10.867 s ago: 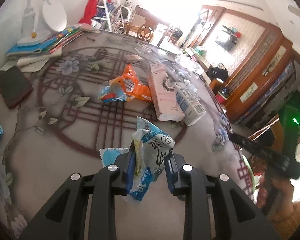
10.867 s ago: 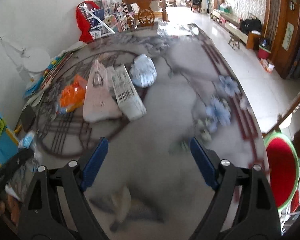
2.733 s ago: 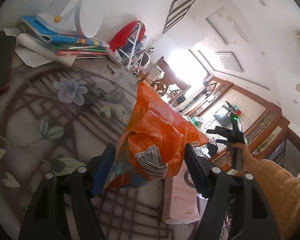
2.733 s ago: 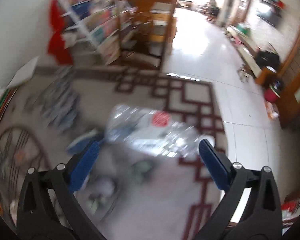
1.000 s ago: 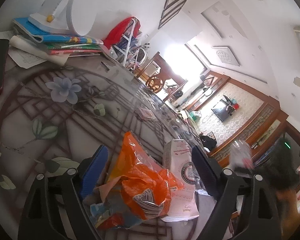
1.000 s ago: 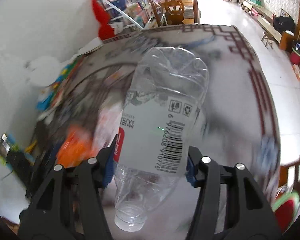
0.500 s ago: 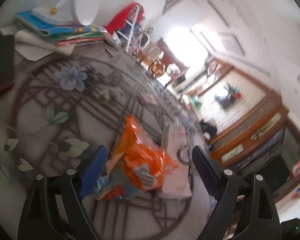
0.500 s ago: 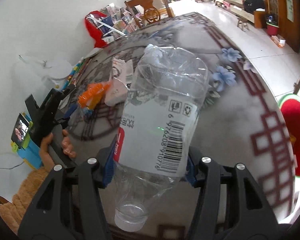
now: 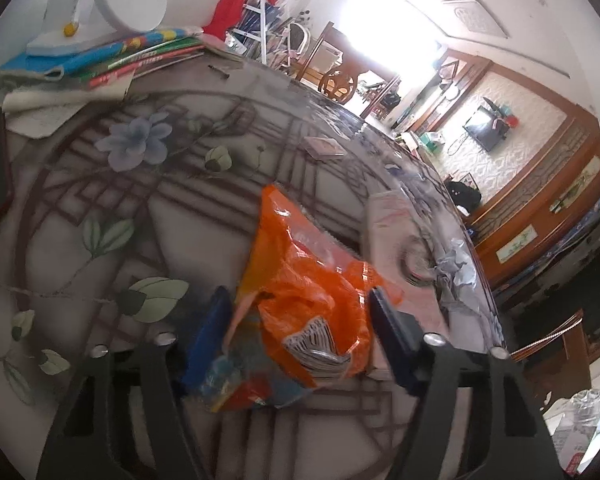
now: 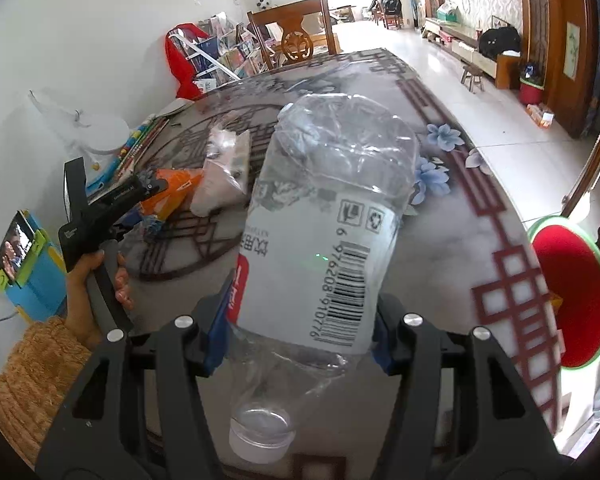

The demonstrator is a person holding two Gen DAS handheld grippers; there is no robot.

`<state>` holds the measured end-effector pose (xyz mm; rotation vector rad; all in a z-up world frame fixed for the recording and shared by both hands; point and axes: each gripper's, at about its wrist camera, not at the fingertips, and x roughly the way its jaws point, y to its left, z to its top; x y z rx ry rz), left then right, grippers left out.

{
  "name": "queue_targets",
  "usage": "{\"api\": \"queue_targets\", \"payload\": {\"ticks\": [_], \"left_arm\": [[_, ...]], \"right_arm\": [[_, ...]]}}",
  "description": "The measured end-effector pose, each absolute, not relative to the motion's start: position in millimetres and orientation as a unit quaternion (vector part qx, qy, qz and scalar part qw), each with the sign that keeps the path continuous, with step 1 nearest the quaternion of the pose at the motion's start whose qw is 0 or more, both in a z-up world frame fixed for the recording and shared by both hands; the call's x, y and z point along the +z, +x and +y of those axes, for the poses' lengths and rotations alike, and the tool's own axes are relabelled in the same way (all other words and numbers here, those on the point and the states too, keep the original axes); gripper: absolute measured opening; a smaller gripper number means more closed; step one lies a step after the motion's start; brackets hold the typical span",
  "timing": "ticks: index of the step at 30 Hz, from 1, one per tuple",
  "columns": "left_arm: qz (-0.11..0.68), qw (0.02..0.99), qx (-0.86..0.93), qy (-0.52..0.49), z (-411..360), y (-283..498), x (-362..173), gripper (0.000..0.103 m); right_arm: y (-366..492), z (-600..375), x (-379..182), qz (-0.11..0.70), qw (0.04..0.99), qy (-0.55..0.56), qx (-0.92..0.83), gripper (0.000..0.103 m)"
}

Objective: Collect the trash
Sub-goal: 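Lift the orange bag with the left tool while the right holds the bottle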

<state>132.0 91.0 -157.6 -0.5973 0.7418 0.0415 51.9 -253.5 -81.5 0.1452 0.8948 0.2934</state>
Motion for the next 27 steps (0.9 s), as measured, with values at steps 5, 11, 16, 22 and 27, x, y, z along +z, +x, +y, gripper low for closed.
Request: {"api": "queue_targets", "payload": {"ticks": [5,11,16,22,27], "left_arm": [[0.349,0.893,0.049,-0.278,91,119,-151,0.056],[0.320,0.905,0.038,-0.277,76,86,-118,0.054],[0.305,0.913,-0.028,-0.268,29,54,-83,0.054],[0.330,0.892,-0.180,-0.252,-79,61,-48,0.054],[0.365,0.858,-0.290,-0.215,-184,83,-39,0.054]], "right_arm": [[50,-253,-79,0.425,0.892,0.061,0.138,0.055],[39,-256,-63,0.402,0.904,0.050,0.135,0.055],[25,-269,-45,0.379,0.911,0.073,0.148,0.055],[2,-331,-3,0.331,0.927,0.119,0.128,0.055],[0,-421,6,0.328,0.937,0.115,0.029,0.055]]}}
